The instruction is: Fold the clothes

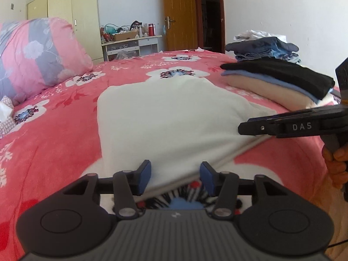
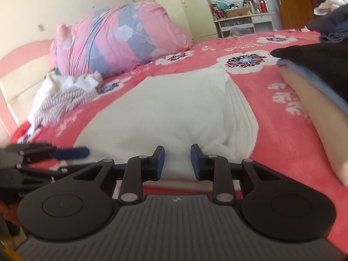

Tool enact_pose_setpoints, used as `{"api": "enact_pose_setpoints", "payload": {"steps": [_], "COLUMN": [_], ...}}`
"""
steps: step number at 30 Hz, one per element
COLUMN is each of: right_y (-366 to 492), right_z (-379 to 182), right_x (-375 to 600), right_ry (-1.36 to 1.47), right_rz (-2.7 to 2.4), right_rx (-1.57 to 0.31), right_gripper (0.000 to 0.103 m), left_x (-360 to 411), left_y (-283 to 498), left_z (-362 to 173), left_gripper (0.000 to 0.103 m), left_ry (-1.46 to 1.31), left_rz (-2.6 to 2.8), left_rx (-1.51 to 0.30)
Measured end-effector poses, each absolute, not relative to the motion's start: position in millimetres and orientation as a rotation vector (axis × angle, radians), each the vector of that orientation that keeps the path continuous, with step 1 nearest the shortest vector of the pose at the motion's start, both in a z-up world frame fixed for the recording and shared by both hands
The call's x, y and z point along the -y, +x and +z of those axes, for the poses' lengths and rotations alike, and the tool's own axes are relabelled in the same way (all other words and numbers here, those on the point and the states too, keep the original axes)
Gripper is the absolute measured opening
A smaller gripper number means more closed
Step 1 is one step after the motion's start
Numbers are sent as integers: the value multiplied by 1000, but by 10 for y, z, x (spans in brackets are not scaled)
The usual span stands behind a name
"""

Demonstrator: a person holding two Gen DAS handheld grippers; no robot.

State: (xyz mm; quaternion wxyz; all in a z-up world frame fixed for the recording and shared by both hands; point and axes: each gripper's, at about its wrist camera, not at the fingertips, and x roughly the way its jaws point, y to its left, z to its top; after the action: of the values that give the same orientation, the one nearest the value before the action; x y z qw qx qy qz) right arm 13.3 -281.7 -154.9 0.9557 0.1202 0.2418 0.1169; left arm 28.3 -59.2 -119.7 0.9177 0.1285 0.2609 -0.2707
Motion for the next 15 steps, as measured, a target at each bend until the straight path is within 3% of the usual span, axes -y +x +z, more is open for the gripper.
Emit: {"api": "enact_pose_setpoints", "payload": {"steps": [15], "right_y": [58], "right_z": [-1627], "right_x": [2871], "right_ry": [266], "right_rz": [272], "right_rx": [-454], "right_gripper": [26], "left_x": [684], "left_y": [229], "left_z": [-1158], "left_gripper": [57], "left_ry": [264], "left_rz": [-496], "left_rx": [-584]}}
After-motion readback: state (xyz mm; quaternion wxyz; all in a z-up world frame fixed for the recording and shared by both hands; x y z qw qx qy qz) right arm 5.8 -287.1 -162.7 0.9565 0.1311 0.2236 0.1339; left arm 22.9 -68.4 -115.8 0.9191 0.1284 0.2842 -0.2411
